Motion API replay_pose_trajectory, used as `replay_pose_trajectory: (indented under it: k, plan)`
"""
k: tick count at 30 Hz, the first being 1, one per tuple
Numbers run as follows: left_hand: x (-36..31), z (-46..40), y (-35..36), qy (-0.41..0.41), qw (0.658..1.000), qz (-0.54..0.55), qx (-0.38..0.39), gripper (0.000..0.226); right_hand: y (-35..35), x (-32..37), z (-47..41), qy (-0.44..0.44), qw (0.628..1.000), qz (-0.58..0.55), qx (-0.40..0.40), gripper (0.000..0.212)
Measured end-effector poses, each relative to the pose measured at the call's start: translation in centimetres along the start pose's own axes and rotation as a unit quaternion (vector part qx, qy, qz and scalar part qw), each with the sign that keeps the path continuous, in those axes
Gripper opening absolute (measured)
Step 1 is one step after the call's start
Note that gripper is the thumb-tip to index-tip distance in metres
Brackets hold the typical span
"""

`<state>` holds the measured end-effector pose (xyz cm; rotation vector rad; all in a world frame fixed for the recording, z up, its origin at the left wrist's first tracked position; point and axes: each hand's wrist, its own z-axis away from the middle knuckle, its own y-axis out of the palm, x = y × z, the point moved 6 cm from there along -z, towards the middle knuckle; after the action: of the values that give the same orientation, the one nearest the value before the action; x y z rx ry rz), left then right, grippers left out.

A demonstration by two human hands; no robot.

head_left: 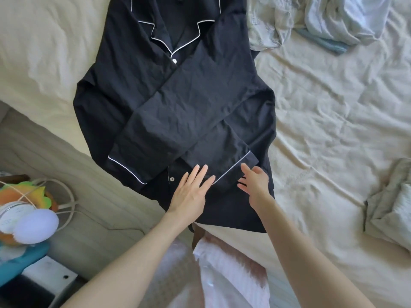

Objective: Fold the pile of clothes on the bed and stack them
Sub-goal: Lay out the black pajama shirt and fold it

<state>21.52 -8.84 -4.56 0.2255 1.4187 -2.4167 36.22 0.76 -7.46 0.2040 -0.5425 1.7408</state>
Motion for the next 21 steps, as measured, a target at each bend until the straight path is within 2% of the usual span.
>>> replay_pose_trajectory:
  k: [3, 5, 7, 9, 11, 15, 18, 21]
  plan:
    - [1.5, 0.9, -0.2, -0.025, 0.999, 0.029, 0.007, 0.056, -0.1, 0.5, -0.2, 0.005, 0.999, 0.030, -0.013, 0.009]
    - [2.7, 1.4, -0.5, -0.048, 0.997, 0.057, 0.012, 0.052, -0.4, 0.6, 0.4, -0.001, 0.997, 0.064, -0.031, 0.012]
    - [3.8, 1.9, -1.2, -0.066, 0.995, 0.079, 0.003, 0.050, -0.8, 0.9, 1.5, -0.031, 0.989, 0.125, -0.067, 0.005]
    - [5.0, 2.5, -2.3, -0.084, 0.990, 0.115, -0.022, 0.047, -1.0, 1.6, 2.9, -0.083, 0.969, 0.208, -0.106, 0.033]
    - [6.7, 3.2, -3.7, -0.111, 0.978, 0.164, -0.058, 0.043, -0.4, 2.8, 4.2, -0.171, 0.931, 0.299, -0.123, 0.050]
    - [11.7, 4.1, -6.8, -0.192, 0.941, 0.243, -0.137, 0.034, 3.8, 5.5, 6.3, -0.293, 0.858, 0.414, -0.083, 0.051]
    - [16.3, 4.4, -9.4, -0.261, 0.903, 0.277, -0.201, 0.028, 8.2, 8.4, 7.0, -0.353, 0.823, 0.443, -0.043, 0.049]
    - [20.5, 3.8, -11.8, -0.285, 0.893, 0.258, -0.234, 0.027, 13.4, 11.7, 7.1, -0.378, 0.800, 0.467, 0.005, 0.044]
